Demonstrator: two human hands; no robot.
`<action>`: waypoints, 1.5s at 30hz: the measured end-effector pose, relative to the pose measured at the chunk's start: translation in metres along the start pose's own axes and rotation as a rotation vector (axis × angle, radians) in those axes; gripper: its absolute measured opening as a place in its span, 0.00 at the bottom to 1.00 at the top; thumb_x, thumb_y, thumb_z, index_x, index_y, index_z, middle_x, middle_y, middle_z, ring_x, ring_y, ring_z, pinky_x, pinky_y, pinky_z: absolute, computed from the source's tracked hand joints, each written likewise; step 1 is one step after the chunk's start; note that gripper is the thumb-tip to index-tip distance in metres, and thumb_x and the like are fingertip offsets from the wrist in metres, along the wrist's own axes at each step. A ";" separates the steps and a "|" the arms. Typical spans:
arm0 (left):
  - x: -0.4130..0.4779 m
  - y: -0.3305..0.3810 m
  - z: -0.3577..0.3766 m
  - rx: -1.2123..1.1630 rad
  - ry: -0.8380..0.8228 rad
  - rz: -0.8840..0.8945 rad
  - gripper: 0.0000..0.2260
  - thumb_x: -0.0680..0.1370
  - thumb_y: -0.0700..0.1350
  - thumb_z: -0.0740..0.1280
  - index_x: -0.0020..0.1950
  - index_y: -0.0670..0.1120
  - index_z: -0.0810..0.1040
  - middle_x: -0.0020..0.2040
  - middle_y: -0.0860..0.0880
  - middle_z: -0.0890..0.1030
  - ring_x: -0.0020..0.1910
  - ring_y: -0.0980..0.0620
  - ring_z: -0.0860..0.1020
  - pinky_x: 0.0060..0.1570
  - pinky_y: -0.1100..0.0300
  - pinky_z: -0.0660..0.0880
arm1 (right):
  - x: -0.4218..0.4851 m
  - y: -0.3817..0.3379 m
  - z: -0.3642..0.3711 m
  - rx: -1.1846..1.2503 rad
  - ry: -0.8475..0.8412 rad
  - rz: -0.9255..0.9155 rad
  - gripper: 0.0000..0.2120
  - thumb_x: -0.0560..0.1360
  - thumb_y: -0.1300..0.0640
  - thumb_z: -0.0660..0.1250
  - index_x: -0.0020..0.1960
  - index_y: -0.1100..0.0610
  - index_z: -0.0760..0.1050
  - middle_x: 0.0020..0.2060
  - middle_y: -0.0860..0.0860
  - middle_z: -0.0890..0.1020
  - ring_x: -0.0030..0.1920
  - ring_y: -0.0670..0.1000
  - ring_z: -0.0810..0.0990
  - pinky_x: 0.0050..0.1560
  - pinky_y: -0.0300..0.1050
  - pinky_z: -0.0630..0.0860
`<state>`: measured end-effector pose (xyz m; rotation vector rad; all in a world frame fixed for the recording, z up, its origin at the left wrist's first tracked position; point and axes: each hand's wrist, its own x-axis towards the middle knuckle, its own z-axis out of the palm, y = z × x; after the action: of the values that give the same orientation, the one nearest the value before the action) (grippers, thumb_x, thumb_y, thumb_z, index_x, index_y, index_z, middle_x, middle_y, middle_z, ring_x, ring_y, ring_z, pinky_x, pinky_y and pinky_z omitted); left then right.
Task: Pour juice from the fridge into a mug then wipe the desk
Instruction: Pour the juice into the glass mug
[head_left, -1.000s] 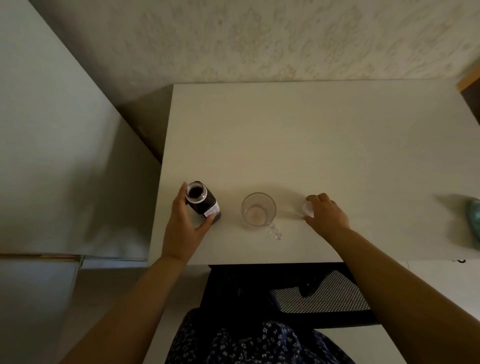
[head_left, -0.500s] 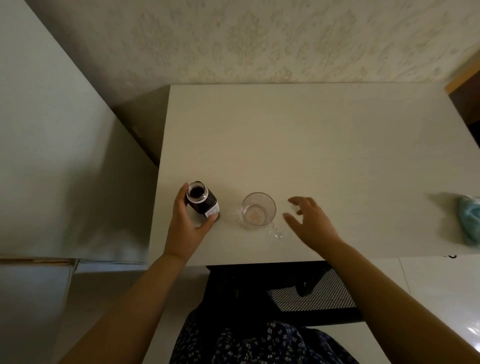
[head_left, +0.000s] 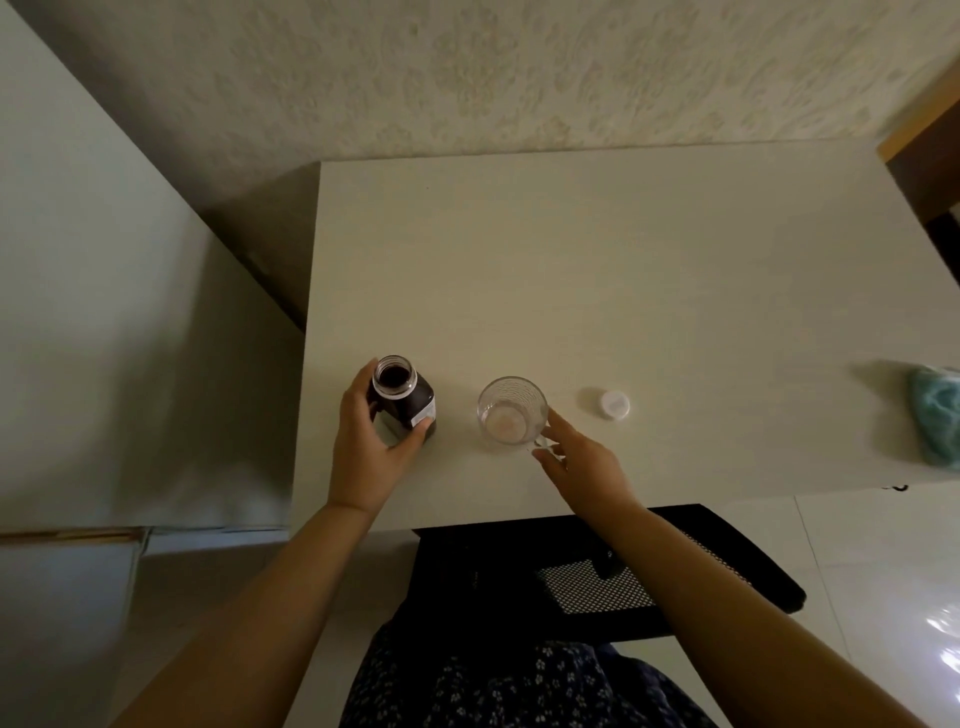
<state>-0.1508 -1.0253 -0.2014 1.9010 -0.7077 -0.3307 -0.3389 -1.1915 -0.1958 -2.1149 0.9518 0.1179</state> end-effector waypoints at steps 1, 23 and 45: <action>0.001 0.000 0.000 0.008 -0.004 0.004 0.36 0.69 0.41 0.75 0.72 0.48 0.61 0.69 0.47 0.68 0.68 0.56 0.68 0.65 0.55 0.70 | 0.000 0.000 0.000 -0.005 -0.001 0.004 0.28 0.77 0.52 0.62 0.74 0.43 0.55 0.63 0.46 0.77 0.59 0.50 0.78 0.56 0.43 0.72; 0.033 0.022 -0.017 0.540 -0.311 0.321 0.34 0.70 0.49 0.74 0.72 0.54 0.62 0.60 0.45 0.72 0.58 0.46 0.70 0.52 0.52 0.75 | -0.001 -0.006 -0.005 -0.021 -0.023 0.004 0.29 0.78 0.52 0.60 0.75 0.44 0.52 0.64 0.48 0.76 0.63 0.52 0.75 0.60 0.46 0.72; 0.047 0.043 -0.009 0.884 -0.493 0.479 0.36 0.67 0.48 0.75 0.72 0.53 0.63 0.60 0.45 0.73 0.54 0.44 0.73 0.45 0.49 0.78 | 0.000 -0.008 -0.009 -0.021 -0.050 0.005 0.28 0.79 0.52 0.59 0.75 0.45 0.51 0.63 0.51 0.77 0.62 0.54 0.76 0.59 0.48 0.73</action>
<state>-0.1234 -1.0600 -0.1546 2.3749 -1.8322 -0.1823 -0.3353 -1.1948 -0.1851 -2.1188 0.9298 0.1835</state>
